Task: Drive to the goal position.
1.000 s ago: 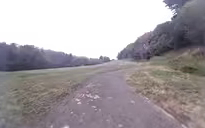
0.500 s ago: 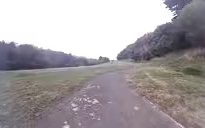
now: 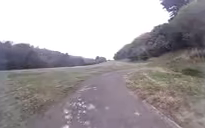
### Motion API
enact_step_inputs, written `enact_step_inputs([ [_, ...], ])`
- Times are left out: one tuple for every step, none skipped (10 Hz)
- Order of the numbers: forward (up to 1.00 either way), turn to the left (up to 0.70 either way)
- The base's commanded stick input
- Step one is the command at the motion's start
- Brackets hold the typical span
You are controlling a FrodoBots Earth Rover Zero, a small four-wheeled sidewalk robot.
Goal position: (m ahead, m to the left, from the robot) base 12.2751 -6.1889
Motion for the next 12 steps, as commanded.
enact_step_inputs([
  [0.45,-0.27],
  [0.45,-0.27],
  [0.45,-0.27],
  [0.45,-0.27],
  [0.45,-0.27],
  [0.45,-0.27],
  [0.45,-0.11],
  [0.45,-0.06],
  [0.45,0.0],
  [0.45,0.0],
  [0.45,0.0],
  [0.45,0.0],
])
